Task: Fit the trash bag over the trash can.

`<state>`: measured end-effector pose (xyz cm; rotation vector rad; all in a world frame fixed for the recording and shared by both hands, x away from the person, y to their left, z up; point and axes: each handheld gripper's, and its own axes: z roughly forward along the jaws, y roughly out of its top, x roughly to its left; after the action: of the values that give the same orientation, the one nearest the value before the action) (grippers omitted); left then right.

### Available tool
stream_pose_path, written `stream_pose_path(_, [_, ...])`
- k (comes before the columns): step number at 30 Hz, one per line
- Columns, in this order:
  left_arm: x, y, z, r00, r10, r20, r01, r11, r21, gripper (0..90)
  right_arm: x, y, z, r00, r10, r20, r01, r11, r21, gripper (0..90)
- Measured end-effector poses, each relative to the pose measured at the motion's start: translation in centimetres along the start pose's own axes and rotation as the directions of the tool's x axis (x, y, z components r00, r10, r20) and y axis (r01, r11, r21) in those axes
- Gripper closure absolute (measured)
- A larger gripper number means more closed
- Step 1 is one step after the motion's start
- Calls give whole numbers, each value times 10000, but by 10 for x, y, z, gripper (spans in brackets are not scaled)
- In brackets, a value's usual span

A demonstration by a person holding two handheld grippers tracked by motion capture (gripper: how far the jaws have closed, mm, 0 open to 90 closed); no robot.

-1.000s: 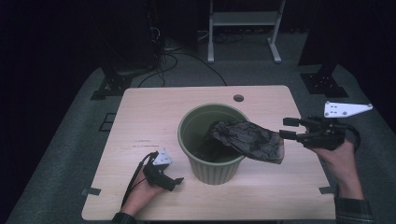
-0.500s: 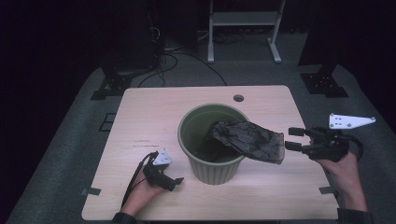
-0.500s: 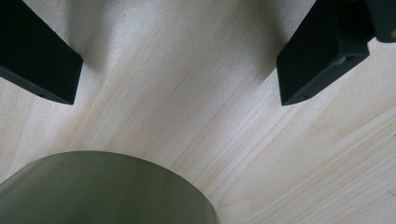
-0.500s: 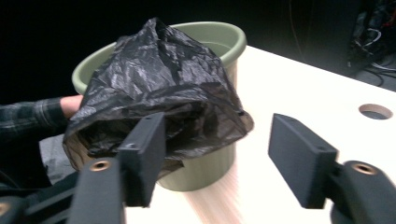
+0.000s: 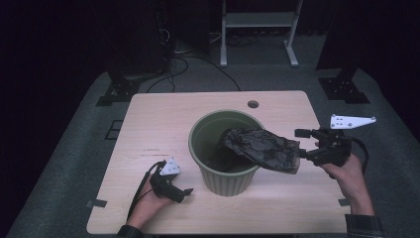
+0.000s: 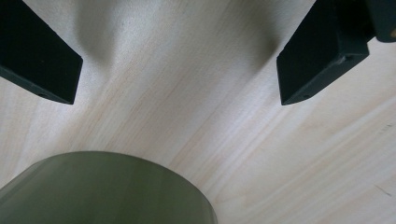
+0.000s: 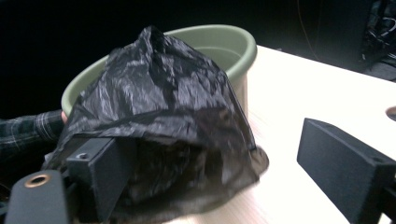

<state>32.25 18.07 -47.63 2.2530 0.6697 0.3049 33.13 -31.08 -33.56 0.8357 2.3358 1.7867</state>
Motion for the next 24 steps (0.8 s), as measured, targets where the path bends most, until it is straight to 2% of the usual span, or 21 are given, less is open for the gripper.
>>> stream_pose_path(3, [3, 2, -9, 10000, -10, -7, 9, 9998, -197, 0, 0, 7, 7, 10000, -76, -33, 76, 10000, 1, 96])
stream_pose_path(7, [7, 4, -22, 9995, -151, 273, 165, 9986, -500, 0, 0, 19, 20, 9998, -155, -98, 156, 9998, 114, 87])
stream_pose_path(11, [10, 7, -36, 9996, -36, 288, 57, 9973, -727, 0, -1, 32, 35, 9994, -313, -132, 315, 9994, 133, 84])
stream_pose_path(14, [14, 9, -46, 9987, -103, 494, 154, 9943, -1055, 0, 0, 41, 47, 9989, -404, -222, 407, 9991, 144, 82])
stream_pose_path(15, [16, 12, -55, 9981, -35, 610, 113, 9917, -1283, 0, 2, 45, 54, 9984, -492, -271, 497, 9986, 155, 82])
stream_pose_path(18, [18, 15, -62, 9969, -32, 784, 148, 9890, -1472, 0, 3, 50, 61, 9979, -558, -342, 564, 9982, 184, 82])
stream_pose_path(24, [20, 23, -84, 9914, 159, 1299, 117, 9778, -2094, 0, 8, 60, 78, 9962, -714, -489, 732, 9967, 362, 82])
